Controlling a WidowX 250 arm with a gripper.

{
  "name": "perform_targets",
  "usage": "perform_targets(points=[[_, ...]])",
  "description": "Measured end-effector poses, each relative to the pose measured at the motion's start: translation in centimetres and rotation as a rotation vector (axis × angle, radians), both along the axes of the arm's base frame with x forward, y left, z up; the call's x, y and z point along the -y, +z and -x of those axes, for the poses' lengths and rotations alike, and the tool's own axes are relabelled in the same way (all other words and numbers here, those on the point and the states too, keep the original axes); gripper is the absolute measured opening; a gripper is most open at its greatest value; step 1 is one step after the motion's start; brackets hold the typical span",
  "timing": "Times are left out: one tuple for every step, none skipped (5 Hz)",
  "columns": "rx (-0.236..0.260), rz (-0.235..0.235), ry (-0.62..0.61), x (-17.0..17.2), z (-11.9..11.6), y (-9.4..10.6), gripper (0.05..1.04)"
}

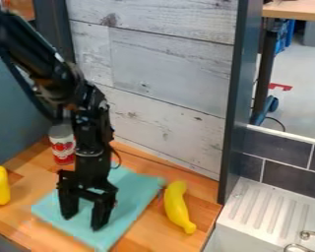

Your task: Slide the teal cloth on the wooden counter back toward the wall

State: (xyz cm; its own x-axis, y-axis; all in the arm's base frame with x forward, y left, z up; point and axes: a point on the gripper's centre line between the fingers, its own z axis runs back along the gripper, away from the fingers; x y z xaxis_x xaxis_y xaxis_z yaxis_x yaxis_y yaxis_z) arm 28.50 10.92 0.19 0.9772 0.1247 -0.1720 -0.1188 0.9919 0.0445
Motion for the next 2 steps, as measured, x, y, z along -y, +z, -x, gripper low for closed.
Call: perform_targets(points=[[0.024,-0.007,0.007,-0.50,-1.45,0.16,1.000],[0.042,0.003,0.043,-0.48,-2.18,0.32,1.000]])
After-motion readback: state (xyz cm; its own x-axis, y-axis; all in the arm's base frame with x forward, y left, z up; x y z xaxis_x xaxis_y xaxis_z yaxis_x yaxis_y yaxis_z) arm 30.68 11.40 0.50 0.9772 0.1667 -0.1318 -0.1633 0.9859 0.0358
